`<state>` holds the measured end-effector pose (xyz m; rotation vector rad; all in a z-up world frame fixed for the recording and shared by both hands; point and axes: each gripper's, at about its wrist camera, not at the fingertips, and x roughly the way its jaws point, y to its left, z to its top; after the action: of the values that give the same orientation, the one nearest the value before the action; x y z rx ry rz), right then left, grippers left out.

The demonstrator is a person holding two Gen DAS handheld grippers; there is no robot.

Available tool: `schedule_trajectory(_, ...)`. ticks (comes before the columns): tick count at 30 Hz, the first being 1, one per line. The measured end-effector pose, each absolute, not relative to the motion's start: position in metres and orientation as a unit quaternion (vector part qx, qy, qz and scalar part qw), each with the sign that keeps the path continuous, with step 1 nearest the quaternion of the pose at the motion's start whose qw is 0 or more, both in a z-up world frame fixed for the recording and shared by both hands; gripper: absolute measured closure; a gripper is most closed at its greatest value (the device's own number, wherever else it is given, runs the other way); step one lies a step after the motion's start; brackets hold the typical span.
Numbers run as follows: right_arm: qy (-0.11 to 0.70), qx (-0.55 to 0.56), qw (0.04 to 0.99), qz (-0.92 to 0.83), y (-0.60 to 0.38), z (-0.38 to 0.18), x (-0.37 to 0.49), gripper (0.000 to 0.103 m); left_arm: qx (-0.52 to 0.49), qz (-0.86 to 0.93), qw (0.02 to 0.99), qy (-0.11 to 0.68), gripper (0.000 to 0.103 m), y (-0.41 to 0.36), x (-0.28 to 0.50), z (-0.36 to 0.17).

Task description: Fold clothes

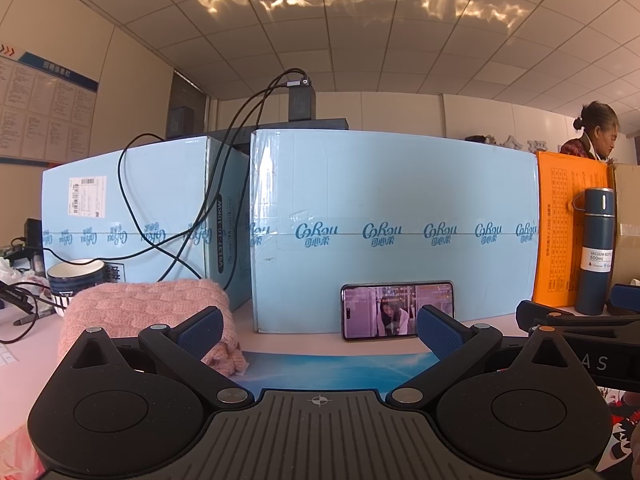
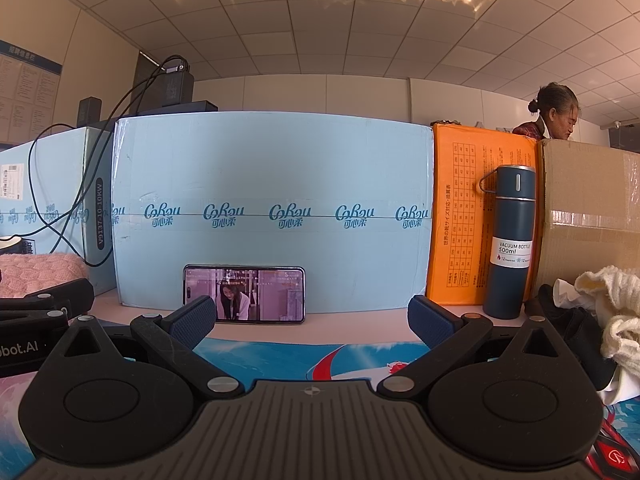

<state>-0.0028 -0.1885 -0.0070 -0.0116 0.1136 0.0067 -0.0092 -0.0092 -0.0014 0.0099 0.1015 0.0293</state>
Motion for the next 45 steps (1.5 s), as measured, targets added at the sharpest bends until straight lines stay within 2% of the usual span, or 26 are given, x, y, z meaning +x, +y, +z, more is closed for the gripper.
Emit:
schedule_trajectory(40, 0.056, -0.006, 0.998, 0.004, -0.1895, -0.0063, -0.0039, 0.000, 0.004, 0.017, 0.999, 0.049, 0.000, -0.0080, -0.0103, -0.0016)
schedule_trajectory(45, 0.031, 0.015, 0.999, 0.007, -0.1948, -0.0048, -0.0117, 0.000, -0.001, 0.017, 0.999, 0.050, 0.000, -0.0067, -0.0100, -0.0013)
